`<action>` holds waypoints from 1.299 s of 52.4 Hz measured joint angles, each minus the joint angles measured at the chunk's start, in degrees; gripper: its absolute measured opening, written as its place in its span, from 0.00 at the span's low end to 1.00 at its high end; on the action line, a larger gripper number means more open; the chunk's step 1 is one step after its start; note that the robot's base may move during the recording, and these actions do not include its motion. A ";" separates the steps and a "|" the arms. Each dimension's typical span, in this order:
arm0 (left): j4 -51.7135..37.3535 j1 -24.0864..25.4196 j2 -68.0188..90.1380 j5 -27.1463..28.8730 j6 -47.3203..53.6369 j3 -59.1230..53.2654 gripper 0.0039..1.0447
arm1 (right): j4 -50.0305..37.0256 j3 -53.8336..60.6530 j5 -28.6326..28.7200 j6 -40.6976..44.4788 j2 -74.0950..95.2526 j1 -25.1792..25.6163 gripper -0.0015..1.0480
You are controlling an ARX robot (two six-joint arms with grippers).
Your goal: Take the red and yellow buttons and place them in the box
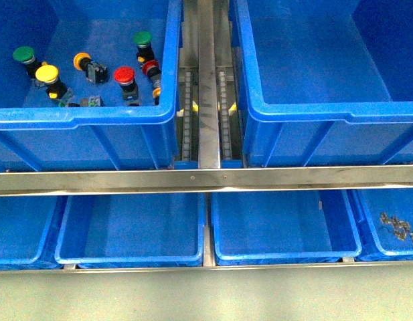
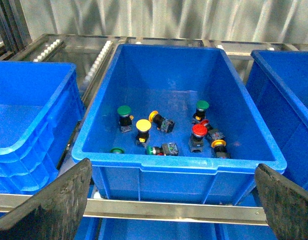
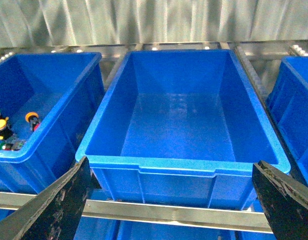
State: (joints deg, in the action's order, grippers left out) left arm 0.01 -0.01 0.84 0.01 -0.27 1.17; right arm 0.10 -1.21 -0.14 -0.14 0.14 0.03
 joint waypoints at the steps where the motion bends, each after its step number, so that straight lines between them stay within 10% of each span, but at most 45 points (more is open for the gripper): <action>1: 0.00 0.00 0.00 0.00 0.00 0.00 0.93 | 0.00 0.00 0.00 0.00 0.00 -0.02 0.94; 68: 0.00 0.00 0.00 0.00 0.00 0.00 0.93 | 0.00 0.00 0.00 -0.02 0.00 -0.02 0.94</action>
State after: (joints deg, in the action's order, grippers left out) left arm 0.01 -0.01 0.84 0.01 -0.27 1.17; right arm 0.10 -1.21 -0.14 -0.16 0.14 0.01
